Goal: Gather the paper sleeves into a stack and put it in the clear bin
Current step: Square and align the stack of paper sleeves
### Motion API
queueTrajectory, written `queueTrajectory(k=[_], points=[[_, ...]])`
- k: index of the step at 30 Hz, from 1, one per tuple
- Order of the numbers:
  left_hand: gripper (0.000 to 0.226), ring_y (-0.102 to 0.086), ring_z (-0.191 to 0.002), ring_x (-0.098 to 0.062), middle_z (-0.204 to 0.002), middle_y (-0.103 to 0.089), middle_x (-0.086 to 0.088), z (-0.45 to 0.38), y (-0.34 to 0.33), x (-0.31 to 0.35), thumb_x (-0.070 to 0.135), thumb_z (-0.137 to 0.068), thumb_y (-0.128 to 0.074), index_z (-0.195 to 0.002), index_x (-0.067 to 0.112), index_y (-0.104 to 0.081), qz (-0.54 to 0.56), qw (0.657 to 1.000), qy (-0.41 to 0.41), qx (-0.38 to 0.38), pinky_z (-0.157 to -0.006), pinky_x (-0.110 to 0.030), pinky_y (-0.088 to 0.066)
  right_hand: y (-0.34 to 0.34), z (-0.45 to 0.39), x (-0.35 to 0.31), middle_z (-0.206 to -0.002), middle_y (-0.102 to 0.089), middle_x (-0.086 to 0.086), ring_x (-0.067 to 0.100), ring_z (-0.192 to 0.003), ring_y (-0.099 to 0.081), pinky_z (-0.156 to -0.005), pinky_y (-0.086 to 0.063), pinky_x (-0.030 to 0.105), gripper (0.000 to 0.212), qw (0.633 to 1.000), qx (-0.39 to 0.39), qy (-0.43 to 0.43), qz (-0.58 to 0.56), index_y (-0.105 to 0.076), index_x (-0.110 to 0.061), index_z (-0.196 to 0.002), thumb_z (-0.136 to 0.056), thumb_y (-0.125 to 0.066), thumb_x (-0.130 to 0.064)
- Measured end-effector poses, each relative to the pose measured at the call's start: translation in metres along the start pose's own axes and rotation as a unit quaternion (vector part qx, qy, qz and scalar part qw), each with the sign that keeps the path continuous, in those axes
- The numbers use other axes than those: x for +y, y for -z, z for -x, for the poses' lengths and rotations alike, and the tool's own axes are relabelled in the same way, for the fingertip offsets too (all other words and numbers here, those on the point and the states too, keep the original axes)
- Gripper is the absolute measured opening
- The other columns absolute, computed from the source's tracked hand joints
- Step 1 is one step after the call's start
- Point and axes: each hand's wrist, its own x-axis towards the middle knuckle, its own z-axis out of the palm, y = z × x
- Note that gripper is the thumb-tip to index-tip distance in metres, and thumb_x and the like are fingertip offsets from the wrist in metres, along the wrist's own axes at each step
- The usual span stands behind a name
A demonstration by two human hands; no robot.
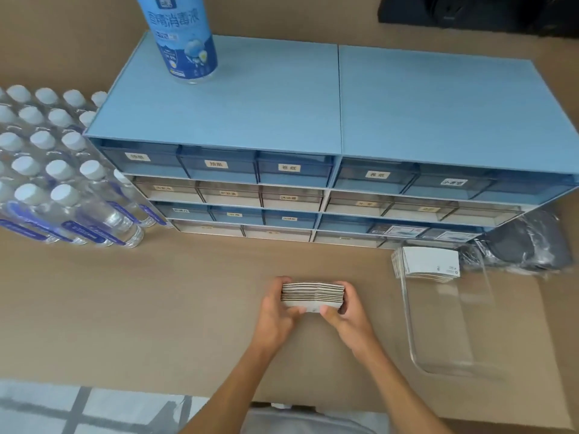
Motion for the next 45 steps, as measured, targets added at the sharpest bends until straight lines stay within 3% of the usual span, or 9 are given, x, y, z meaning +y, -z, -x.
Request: queueTrajectory(k=[6, 15, 21, 24, 27, 30, 33, 42, 45], points=[[0.064, -0.055, -0.110, 0.003, -0.121, -0.058, 0.001, 0.016, -0.019, -0.015, -0.009, -0.080, -0.069, -0.130, 0.023, -0.045, -0.040, 0.998, -0.047, 0.007, -0.090, -0.006, -0.043, -0.003, 0.010, 0.007, -0.111, -0.067, -0.015, 0.002, -0.106, -0.062, -0.090, -0.047, 0.018, 0.032, 0.999, 0.038, 0.026, 0.010, -0.057, -0.034, -0.112, -0.087, -0.060, -0.054], [0.062, -0.042, -0.130, -0.003, -0.136, -0.046, -0.009, 0.020, -0.030, -0.019, -0.011, -0.081, -0.067, -0.137, 0.006, -0.048, -0.086, 0.990, -0.108, 0.014, -0.105, -0.005, -0.031, -0.014, -0.001, 0.019, -0.112, -0.067, -0.017, -0.010, -0.105, -0.057, -0.089, -0.039, 0.005, 0.023, 0.988, 0.143, 0.050, 0.027, -0.064, -0.029, -0.106, -0.100, -0.045, -0.019], [0.056, -0.042, -0.132, -0.018, -0.138, -0.044, -0.010, 0.024, -0.032, -0.019, -0.008, -0.085, -0.064, -0.137, 0.002, -0.045, -0.103, 0.989, -0.105, -0.003, -0.114, -0.015, -0.030, -0.018, -0.004, 0.026, -0.102, -0.067, -0.010, 0.002, -0.097, -0.061, -0.087, -0.044, 0.017, 0.024, 0.982, 0.162, 0.069, 0.063, -0.065, -0.017, -0.104, -0.102, -0.041, -0.019], [0.049, -0.038, -0.133, -0.013, -0.143, -0.036, -0.006, 0.022, -0.029, -0.020, -0.008, -0.087, -0.060, -0.133, 0.003, -0.046, -0.111, 0.988, -0.103, -0.012, -0.112, -0.010, -0.028, -0.018, -0.006, 0.027, -0.103, -0.067, -0.007, 0.003, -0.097, -0.060, -0.087, -0.042, 0.015, 0.025, 0.982, 0.155, 0.070, 0.081, -0.064, -0.015, -0.106, -0.102, -0.039, -0.017], [0.046, -0.042, -0.125, -0.006, -0.136, -0.041, -0.007, 0.019, -0.029, -0.022, -0.009, -0.085, -0.060, -0.129, 0.002, -0.048, -0.107, 0.987, -0.117, -0.018, -0.111, -0.025, -0.036, -0.018, -0.007, 0.027, -0.094, -0.065, -0.008, -0.004, -0.089, -0.059, -0.079, -0.041, 0.010, 0.023, 0.979, 0.164, 0.073, 0.092, -0.063, -0.018, -0.097, -0.102, -0.040, -0.016], [0.051, -0.044, -0.115, 0.011, -0.124, -0.045, 0.003, 0.018, -0.029, -0.019, 0.010, -0.082, -0.072, -0.125, 0.018, -0.046, -0.073, 0.993, -0.096, -0.017, -0.096, -0.010, -0.042, -0.021, -0.010, 0.026, -0.088, -0.064, -0.009, -0.005, -0.084, -0.059, -0.072, -0.041, 0.007, 0.022, 0.976, 0.182, 0.074, 0.097, -0.060, -0.020, -0.090, -0.101, -0.041, -0.016], [0.040, -0.048, -0.113, 0.003, -0.120, -0.047, 0.002, 0.014, -0.031, -0.020, 0.030, -0.090, -0.066, -0.124, 0.018, -0.048, -0.049, 0.996, -0.077, -0.010, -0.094, -0.013, -0.043, -0.023, -0.011, 0.027, -0.087, -0.065, -0.004, -0.001, -0.082, -0.059, -0.072, -0.043, 0.015, 0.021, 0.975, 0.192, 0.066, 0.093, -0.060, -0.015, -0.092, -0.101, -0.041, -0.017], [0.043, -0.050, -0.112, -0.022, -0.118, -0.052, -0.004, 0.007, -0.021, -0.021, 0.004, -0.083, -0.070, -0.123, 0.006, -0.053, -0.158, 0.980, -0.114, -0.036, -0.101, -0.034, -0.042, -0.027, -0.011, 0.023, -0.088, -0.066, 0.005, 0.024, -0.084, -0.061, -0.077, -0.047, 0.032, 0.022, 0.972, 0.212, 0.059, 0.080, -0.060, -0.008, -0.091, -0.101, -0.041, -0.014], [0.038, -0.049, -0.107, -0.018, -0.112, -0.051, 0.002, 0.004, -0.023, -0.017, 0.004, -0.085, -0.068, -0.120, 0.009, -0.055, -0.161, 0.978, -0.133, -0.010, -0.097, -0.027, -0.041, -0.026, -0.013, 0.018, -0.088, -0.066, 0.005, 0.023, -0.085, -0.062, -0.077, -0.048, 0.032, 0.022, 0.971, 0.214, 0.067, 0.083, -0.060, -0.008, -0.092, -0.101, -0.041, -0.014]])
